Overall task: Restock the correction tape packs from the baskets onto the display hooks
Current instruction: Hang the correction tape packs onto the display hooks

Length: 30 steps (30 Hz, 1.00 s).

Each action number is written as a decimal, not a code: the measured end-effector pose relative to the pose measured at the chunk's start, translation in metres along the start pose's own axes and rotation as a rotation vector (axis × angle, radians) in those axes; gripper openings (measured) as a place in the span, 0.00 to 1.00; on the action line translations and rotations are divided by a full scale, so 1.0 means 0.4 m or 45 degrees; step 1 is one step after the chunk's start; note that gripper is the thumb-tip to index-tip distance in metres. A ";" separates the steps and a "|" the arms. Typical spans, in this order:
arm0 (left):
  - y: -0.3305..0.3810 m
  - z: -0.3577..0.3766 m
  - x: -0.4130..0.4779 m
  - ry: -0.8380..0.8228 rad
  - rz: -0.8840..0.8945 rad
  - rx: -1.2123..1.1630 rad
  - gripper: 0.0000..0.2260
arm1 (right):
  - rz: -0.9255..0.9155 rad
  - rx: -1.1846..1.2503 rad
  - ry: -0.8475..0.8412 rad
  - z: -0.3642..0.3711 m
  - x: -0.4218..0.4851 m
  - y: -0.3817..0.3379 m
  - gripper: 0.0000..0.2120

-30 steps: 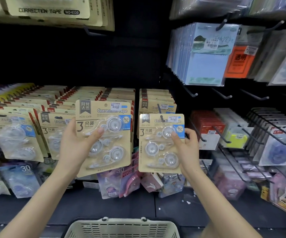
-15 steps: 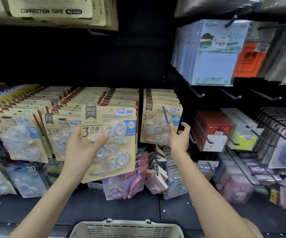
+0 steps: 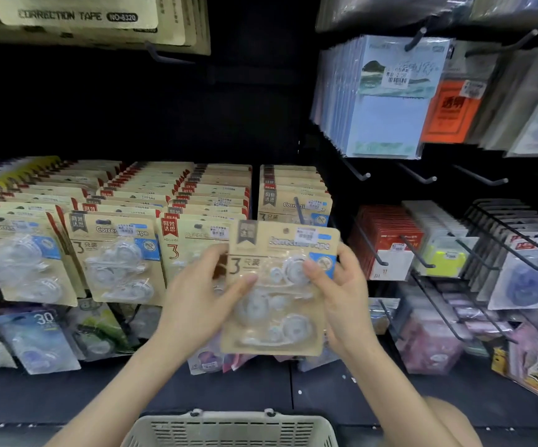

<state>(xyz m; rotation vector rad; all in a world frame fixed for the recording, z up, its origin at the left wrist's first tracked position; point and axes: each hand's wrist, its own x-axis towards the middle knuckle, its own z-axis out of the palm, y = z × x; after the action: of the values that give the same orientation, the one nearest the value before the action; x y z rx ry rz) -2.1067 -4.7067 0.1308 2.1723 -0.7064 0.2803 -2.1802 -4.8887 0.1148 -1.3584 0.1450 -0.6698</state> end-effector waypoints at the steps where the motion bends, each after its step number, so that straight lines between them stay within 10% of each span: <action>1: -0.018 0.003 0.009 0.087 0.126 0.212 0.28 | -0.011 -0.025 0.054 -0.018 -0.001 0.004 0.15; 10: -0.141 0.012 0.095 0.179 0.357 0.847 0.27 | -0.052 -0.197 0.159 -0.053 0.053 0.012 0.13; 30: -0.205 0.026 0.123 0.304 0.531 0.840 0.28 | -0.182 -0.344 0.344 -0.039 0.084 0.047 0.27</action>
<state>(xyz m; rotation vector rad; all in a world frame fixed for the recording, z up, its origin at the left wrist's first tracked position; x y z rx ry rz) -2.0198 -4.6919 0.0921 2.5077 -1.0268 1.1029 -2.1536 -4.9183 0.1029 -1.5416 0.3685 -0.9807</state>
